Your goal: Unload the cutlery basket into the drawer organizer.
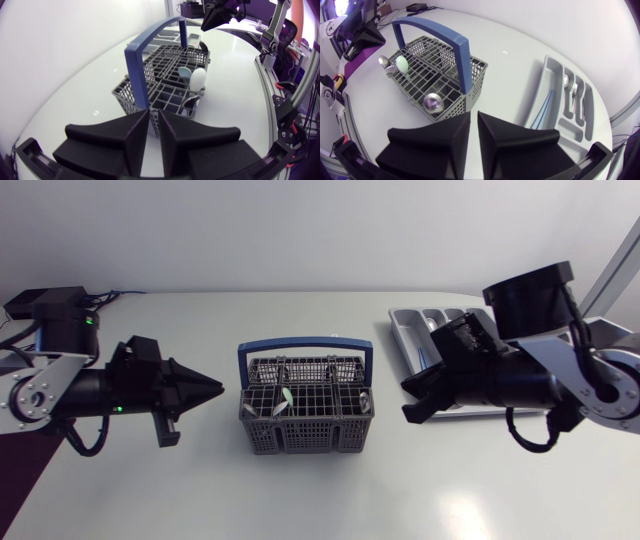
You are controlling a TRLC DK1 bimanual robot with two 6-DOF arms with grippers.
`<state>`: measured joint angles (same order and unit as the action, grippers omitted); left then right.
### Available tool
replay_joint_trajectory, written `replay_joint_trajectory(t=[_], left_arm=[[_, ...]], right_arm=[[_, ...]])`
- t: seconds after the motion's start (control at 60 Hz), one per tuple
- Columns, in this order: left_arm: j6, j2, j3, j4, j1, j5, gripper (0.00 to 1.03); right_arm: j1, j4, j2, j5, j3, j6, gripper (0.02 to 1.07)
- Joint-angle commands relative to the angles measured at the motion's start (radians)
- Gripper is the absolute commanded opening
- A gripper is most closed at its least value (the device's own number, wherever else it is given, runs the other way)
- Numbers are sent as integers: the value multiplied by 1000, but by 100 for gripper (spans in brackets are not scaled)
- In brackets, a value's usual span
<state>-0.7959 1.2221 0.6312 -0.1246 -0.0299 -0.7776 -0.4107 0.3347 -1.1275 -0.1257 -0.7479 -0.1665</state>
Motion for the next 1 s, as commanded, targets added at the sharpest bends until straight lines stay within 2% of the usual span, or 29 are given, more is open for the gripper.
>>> replay_joint_trajectory(t=[0.0, 0.133, 0.2, 0.267, 0.333, 0.483, 0.583, 0.783, 0.9, 0.983], left_arm=[[-68, -111, -11, -37, 10, -9, 28], [-195, -182, 12, -152, 4, -5, 49], [-269, -185, 35, -213, -11, 8, 58], [-364, -185, 55, -280, -57, 63, 65], [-422, -193, 58, -303, -105, 124, 72], [-517, -234, 56, -308, -262, 287, 85], [-571, -219, 78, -308, -350, 388, 85], [-697, -148, 142, -330, -435, 532, 84], [-753, -118, 185, -382, -461, 577, 84], [-796, -98, 196, -389, -485, 623, 78]], right_arm=[[9, 27, 55, 1, 42, -34, 54], [9, 52, 106, 3, 56, -64, 90], [9, 53, 117, 1, 67, -76, 95], [4, 53, 127, 3, 79, -82, 100], [-10, 49, 141, 1, 93, -87, 101], [-25, 38, 175, 0, 120, -119, 101], [-37, 43, 173, 1, 137, -142, 101], [-82, 53, 181, 3, 177, -171, 101], [-94, 53, 186, 5, 191, -185, 101], [-94, 52, 196, 6, 196, -194, 101]])
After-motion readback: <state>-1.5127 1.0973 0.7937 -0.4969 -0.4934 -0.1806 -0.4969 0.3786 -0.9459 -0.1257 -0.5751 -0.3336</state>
